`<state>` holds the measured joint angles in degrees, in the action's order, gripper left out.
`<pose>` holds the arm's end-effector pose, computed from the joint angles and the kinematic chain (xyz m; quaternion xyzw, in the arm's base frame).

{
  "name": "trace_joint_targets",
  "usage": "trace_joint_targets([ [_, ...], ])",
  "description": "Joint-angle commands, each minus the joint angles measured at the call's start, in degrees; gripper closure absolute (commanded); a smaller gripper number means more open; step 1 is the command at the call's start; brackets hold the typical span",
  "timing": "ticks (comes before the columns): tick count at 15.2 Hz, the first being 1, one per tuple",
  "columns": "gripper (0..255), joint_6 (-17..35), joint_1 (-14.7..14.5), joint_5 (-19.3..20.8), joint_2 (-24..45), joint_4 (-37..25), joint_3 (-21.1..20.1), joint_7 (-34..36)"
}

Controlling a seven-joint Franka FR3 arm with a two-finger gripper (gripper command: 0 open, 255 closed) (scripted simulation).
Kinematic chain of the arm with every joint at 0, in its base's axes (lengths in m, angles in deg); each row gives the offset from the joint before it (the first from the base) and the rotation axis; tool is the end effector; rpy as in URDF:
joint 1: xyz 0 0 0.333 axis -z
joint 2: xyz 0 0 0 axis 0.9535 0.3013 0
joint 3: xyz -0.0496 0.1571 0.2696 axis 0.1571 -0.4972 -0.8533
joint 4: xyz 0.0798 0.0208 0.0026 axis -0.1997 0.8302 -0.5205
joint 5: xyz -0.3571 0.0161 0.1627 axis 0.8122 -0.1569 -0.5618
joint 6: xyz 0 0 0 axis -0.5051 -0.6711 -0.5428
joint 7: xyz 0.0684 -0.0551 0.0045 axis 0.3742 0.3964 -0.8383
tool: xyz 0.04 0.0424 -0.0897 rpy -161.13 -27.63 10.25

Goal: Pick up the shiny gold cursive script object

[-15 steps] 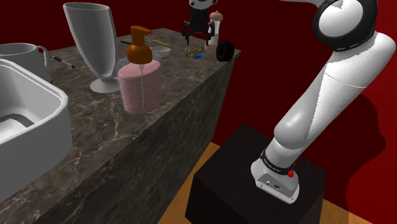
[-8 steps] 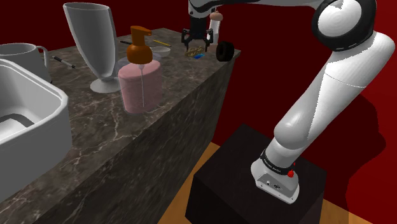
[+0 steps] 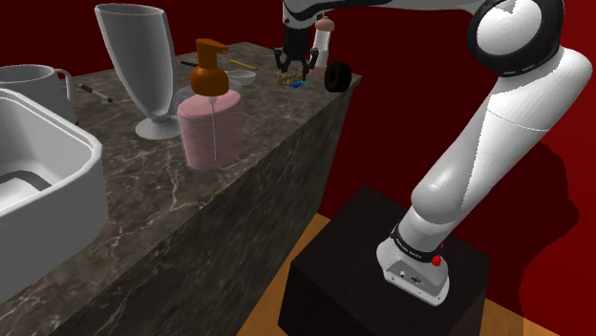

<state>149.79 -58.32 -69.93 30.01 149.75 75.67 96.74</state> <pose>0.5607 -0.0447 0.5546 0.9208 -0.3786 0.0601 0.0713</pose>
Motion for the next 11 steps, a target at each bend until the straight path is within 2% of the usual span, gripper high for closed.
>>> trace_joint_targets([
  [1, 255, 0.01, 0.00, 0.00, 0.02, 0.01, 0.00, 0.00],
  [3, 255, 0.12, 0.02, -0.02, -0.11, 0.24, 0.02, -0.02],
  [11, 255, -6.05, -0.08, -0.15, 0.36, -6.45, -0.09, -0.91],
])
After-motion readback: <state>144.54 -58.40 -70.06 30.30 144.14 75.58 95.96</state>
